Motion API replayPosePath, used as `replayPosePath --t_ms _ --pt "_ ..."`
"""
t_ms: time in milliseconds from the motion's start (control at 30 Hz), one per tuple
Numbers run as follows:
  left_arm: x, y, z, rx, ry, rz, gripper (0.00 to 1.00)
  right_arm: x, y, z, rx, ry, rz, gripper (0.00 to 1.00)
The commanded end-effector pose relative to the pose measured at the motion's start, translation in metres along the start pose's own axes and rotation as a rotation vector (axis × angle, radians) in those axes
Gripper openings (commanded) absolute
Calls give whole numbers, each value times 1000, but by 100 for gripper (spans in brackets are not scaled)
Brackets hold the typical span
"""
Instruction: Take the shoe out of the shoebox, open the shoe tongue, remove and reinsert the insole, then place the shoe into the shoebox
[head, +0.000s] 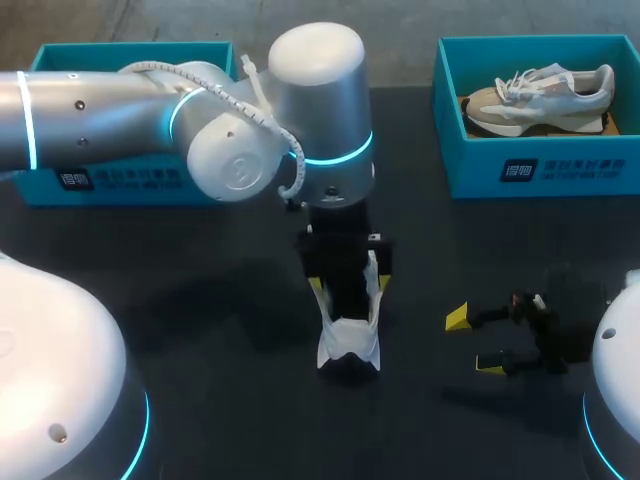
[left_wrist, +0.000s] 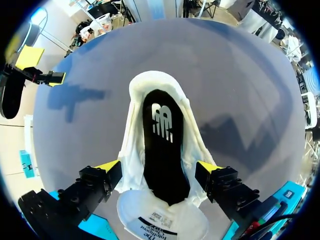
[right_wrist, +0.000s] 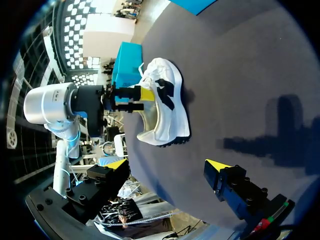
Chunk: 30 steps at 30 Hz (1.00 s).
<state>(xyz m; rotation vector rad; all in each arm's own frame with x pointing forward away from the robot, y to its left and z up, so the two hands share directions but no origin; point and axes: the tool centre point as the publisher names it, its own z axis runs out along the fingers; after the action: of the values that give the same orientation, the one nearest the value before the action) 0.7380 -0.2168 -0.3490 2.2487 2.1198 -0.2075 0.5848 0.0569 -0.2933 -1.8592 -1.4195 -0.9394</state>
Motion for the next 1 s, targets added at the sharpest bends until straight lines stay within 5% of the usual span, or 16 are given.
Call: replayPosePath --t_ms 33,1000 --pt "3 6 -5 -5 -3 -3 97 1 -2 -1 -3 -2 0 100" --pt "11 41 -63 -96 -54 -24 96 1 -2 -1 -3 -2 0 100"
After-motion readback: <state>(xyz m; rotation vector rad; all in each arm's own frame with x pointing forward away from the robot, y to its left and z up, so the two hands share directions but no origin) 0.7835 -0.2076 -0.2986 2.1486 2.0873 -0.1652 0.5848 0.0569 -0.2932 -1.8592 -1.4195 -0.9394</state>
